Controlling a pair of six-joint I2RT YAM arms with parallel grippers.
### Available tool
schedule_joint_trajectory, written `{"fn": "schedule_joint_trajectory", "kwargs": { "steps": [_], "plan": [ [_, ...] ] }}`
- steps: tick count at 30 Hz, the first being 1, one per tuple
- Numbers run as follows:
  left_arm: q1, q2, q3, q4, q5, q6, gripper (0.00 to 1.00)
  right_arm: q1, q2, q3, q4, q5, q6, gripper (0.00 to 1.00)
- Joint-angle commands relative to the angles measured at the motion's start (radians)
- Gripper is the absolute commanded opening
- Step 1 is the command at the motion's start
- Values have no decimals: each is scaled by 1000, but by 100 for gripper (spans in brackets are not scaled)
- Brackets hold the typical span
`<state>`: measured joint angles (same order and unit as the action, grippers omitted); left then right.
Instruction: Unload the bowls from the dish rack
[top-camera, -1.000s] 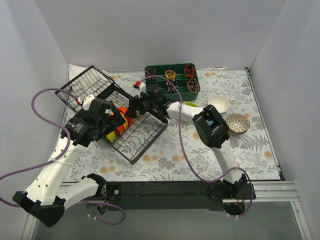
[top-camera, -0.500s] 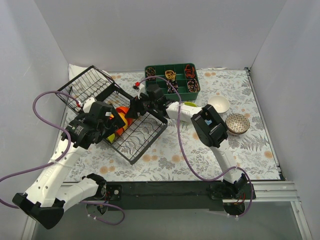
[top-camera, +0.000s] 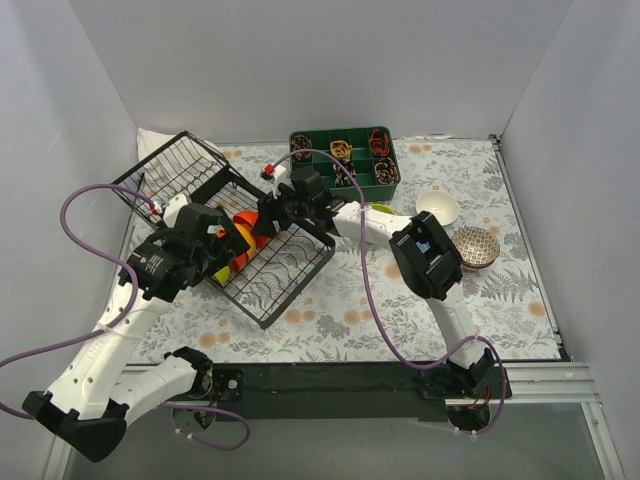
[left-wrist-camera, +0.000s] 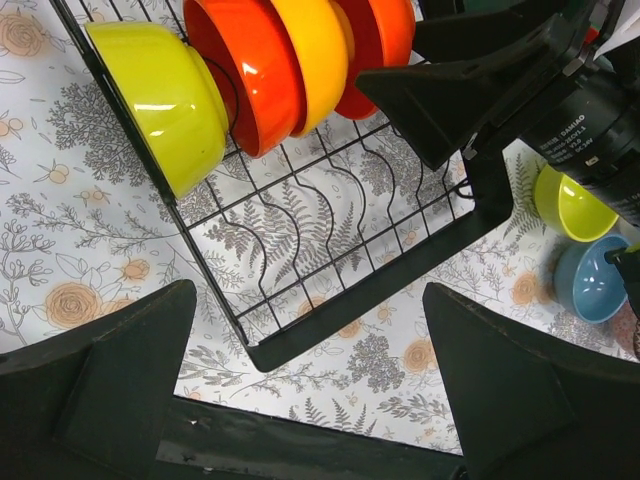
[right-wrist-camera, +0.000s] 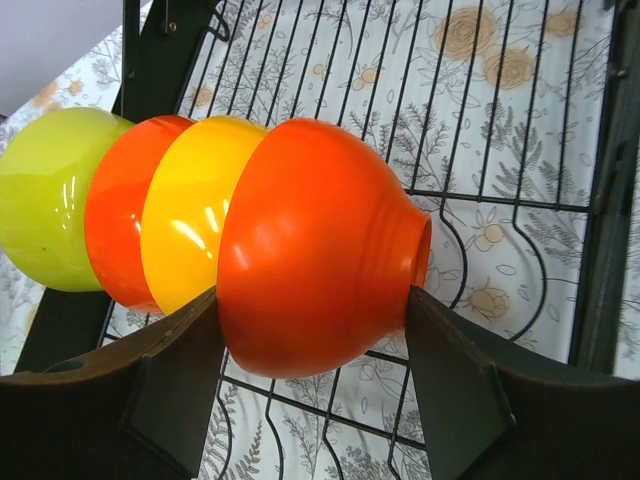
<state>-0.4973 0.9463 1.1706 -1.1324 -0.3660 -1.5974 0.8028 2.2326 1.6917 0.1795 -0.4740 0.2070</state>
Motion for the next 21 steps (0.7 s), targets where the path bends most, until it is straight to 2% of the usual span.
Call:
{"fn": "schedule_joint_trajectory", "kwargs": {
  "steps": [1, 11, 21],
  "plan": [
    [5, -29, -8, 17, -13, -3, 98, 29, -126, 3, -11, 54, -99, 1],
    [5, -67, -32, 60, -7, 13, 98, 35, -264, -79, -34, 274, -147, 1],
    [5, -144, -152, 302, 124, 123, 98, -22, -478, -283, -49, 325, -15, 1]
  ]
}}
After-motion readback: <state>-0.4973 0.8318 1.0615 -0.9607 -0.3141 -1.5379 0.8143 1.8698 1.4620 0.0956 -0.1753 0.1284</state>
